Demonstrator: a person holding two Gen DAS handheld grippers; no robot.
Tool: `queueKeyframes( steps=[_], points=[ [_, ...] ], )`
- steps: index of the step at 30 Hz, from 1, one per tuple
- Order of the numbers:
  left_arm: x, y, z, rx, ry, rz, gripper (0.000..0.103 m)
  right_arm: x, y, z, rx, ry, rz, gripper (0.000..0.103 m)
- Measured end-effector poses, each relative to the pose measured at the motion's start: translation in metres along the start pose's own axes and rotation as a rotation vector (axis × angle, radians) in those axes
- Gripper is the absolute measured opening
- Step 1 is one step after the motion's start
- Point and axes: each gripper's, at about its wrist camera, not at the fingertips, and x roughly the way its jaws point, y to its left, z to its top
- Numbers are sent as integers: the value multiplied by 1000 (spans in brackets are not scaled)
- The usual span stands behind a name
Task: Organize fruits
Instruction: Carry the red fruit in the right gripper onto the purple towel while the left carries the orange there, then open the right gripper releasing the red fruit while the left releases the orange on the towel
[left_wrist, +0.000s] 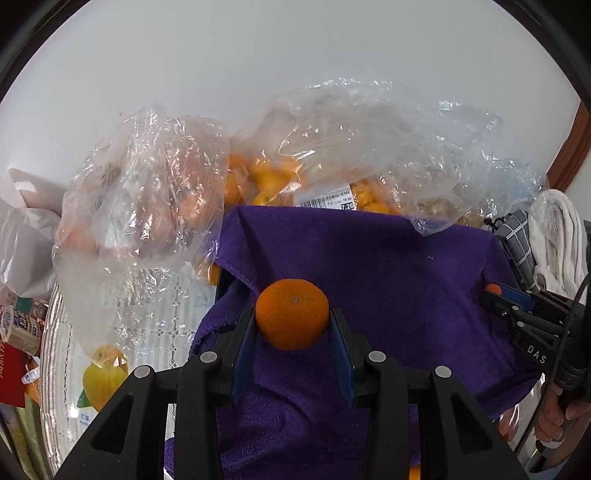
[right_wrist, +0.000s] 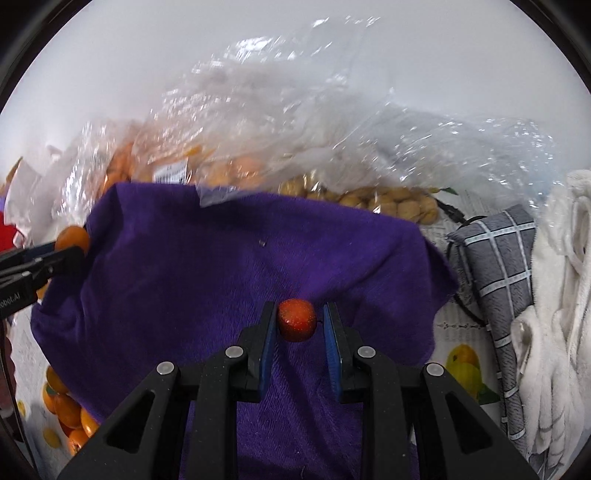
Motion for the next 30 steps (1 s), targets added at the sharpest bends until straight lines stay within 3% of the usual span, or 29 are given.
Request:
queueKeyframes(
  steps=[12,14,22,28,30],
  points=[
    [21,-16,-7,51,64,38,37,11,-1,-2,4,34,1,27],
    [24,-18,-8,62,74,29,37,11,-4,-3,3,44,4,30],
    [32,-28,-11,84,106,19,37,2,6,-7,-67,28,12,65],
    [30,-33,-8,82,116,8,39,-3,6,-5,-48,4,10,67],
    [25,-33,-7,83,102,10,48,-4,3,-3,-30,-1,18,67]
  ],
)
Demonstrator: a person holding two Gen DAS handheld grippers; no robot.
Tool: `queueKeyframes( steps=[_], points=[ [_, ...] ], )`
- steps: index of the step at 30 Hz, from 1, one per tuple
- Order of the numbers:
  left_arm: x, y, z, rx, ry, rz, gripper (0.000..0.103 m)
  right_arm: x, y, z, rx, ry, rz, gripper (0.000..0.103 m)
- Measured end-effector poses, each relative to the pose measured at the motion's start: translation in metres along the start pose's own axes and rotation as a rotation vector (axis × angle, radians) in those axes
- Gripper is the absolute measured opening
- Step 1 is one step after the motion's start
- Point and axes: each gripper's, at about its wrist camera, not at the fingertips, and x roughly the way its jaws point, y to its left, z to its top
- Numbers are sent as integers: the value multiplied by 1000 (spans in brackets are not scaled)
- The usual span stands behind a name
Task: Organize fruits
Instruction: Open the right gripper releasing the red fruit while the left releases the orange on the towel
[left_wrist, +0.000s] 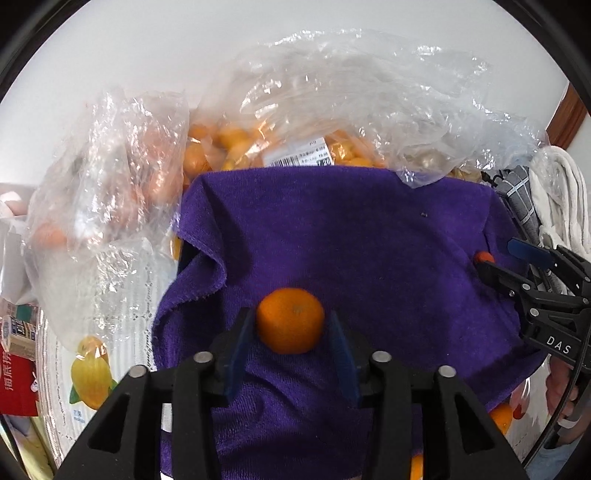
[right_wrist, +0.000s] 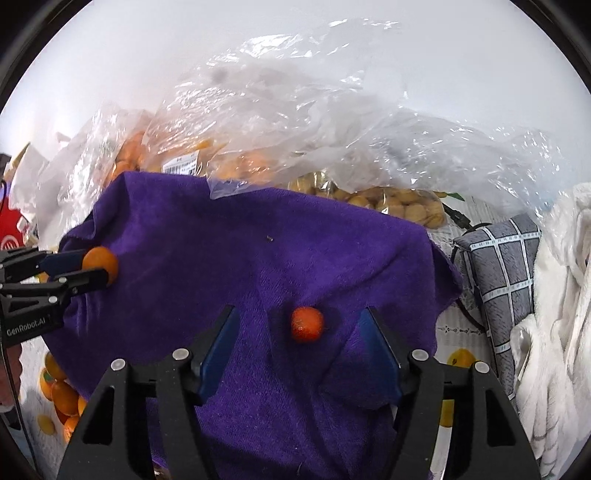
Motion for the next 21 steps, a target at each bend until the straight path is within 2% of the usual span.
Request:
queueKeyframes(
  steps=[2,7,12,15,21],
  points=[
    [-7,1,1,6,-19,4,53,-3,-3,0,18,-18,-4,67],
    [-19,0,4,6,-59,37,54,-17,-9,1,39,-73,-14,67],
    [-25,2,6,-9,-50,77,54,-28,-16,4,106,-83,-4,67],
    [-35,3,5,-12,-68,80,54,-30,-13,6,121,-70,-23,64],
    [-60,0,2,-1,-146,96,54,-57,1,-6,95,-119,-80,62]
  ],
)
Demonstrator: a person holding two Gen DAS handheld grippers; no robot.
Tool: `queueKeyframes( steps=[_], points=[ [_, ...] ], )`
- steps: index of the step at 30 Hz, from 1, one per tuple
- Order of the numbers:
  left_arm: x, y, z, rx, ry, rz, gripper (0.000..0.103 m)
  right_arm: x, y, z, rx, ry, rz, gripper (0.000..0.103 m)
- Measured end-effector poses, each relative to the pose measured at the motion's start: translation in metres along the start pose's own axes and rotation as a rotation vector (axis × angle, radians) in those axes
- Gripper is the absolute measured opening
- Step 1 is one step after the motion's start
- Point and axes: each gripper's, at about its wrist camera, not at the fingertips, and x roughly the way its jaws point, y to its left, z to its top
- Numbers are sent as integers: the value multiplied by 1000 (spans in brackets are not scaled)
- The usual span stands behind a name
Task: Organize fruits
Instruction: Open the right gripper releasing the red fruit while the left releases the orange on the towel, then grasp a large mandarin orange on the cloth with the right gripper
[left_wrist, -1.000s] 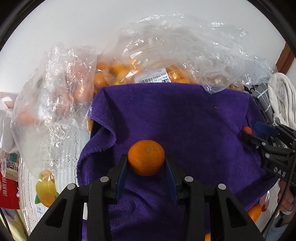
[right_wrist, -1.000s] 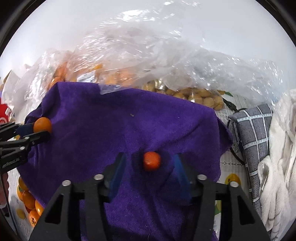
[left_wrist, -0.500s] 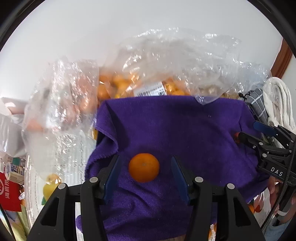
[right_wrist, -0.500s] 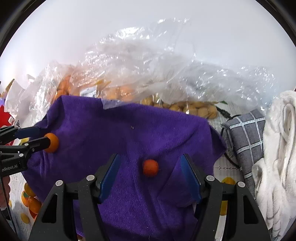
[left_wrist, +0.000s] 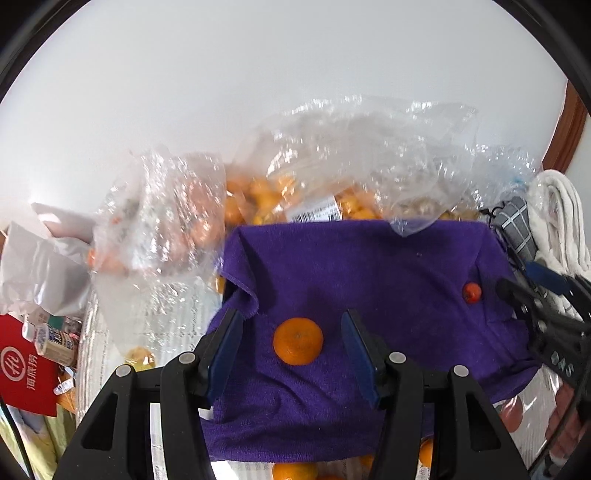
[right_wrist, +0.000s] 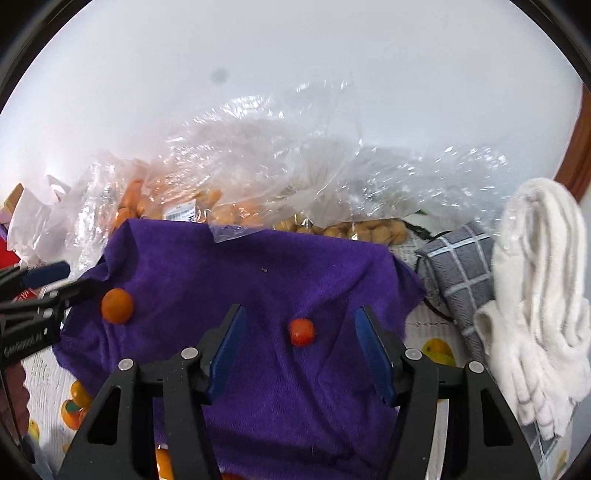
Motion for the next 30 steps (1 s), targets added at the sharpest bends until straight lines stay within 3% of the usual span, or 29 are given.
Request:
queueKeyframes(
  steps=[5,8,13,17,26,28,30],
  points=[
    [-15,-8,-1,18,-46,0,54,-30,-5,-27,-46,-6,-67,62],
    [-28,-16,0,40,-64,-39,54,-49,-15,-49,-5,-23,-34,62],
    [-57,-19,-8,48,-104,-10,54,-63,-20,-83,48,-1,7,62],
    [-71,0,-32,-17,-91,-70,54,-69,-10,-101,24,-11,31,62],
    [-61,40,-115,-80,-146,-90,54,-57,26,-137,-29,-49,176,57],
    [-57,43,-129,-81,-171,-88,54,-46,29,-141,-21,2,172,48],
    [-55,45,-137,-76,-193,-79,54,-41,30,-141,-11,11,198,48]
  ],
)
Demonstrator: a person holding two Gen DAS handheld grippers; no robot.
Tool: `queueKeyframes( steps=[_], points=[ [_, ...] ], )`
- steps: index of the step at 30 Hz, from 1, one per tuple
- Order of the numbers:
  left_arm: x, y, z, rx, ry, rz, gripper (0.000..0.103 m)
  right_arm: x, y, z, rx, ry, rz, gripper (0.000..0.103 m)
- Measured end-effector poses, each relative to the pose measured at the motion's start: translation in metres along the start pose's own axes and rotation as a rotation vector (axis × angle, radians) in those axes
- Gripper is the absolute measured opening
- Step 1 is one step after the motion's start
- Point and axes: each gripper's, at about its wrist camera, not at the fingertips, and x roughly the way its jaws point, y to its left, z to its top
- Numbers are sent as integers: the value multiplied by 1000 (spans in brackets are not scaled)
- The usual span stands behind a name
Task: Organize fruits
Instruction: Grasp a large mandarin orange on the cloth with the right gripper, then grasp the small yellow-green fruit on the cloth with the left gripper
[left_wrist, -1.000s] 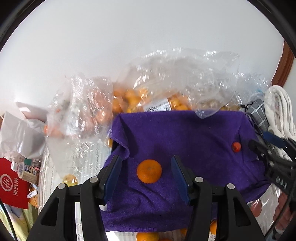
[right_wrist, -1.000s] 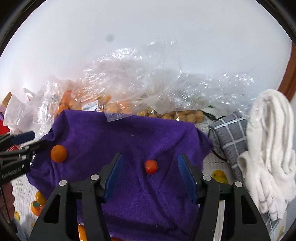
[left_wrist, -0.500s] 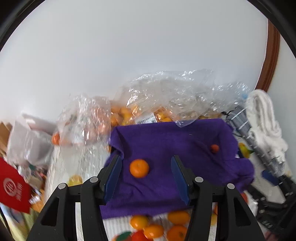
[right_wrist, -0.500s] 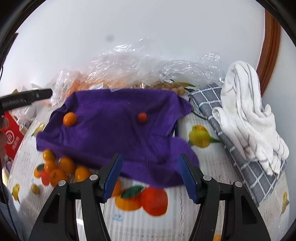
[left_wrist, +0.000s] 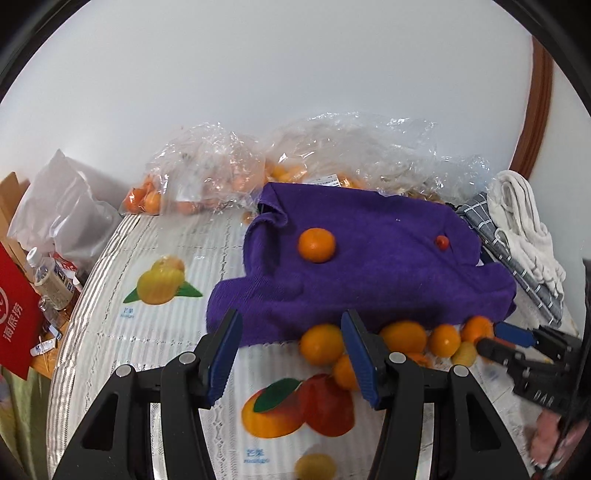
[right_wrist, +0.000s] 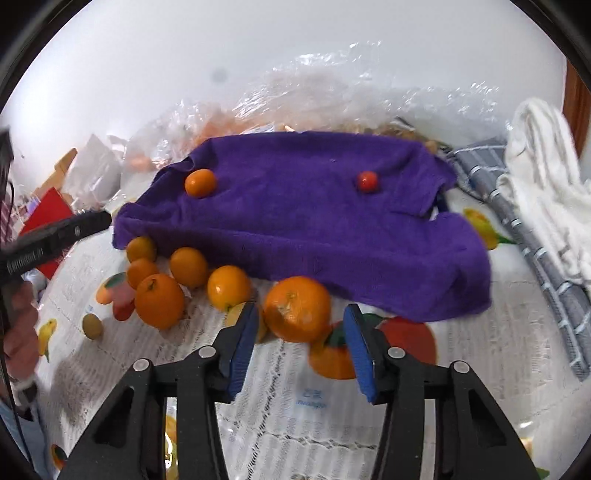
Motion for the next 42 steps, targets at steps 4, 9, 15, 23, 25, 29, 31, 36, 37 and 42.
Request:
queueKeyframes(
  steps=[4,9,15,23,25,29,31,36,37,42],
  points=[
    [1,-3,1,6,4,-8,54,6,-10,2,80,15,29,47],
    [6,-8,-5,7,35,-38,54,13,-18,1,115,33,96,39],
    [4,-9,-9,17,32,-7,54,0,-26,-2,124,3,29,39],
    [-2,-3,-13,-13,37,-44,54,1,-31,-5,116,21,11,41],
    [-2,-5,-19,6,55,-22,54,5,-29,-6,102,35,-13,42],
    [-7,-10,-31,62,84,18,54,9,-22,-8,65,32,-57,42],
    [-17,-9,-38,73,69,31,54,9,-18,-8,41,31,-85,41],
    [-25,-2,-57,29,114,-26,54,7,-15,-9,24,30,-78,41],
    [-23,-1,-59,21,130,-32,54,5,-16,-8,26,26,-78,41],
    [-19,-11,-70,66,156,-2,42,-1,-23,-7,59,-2,-57,41]
  ],
)
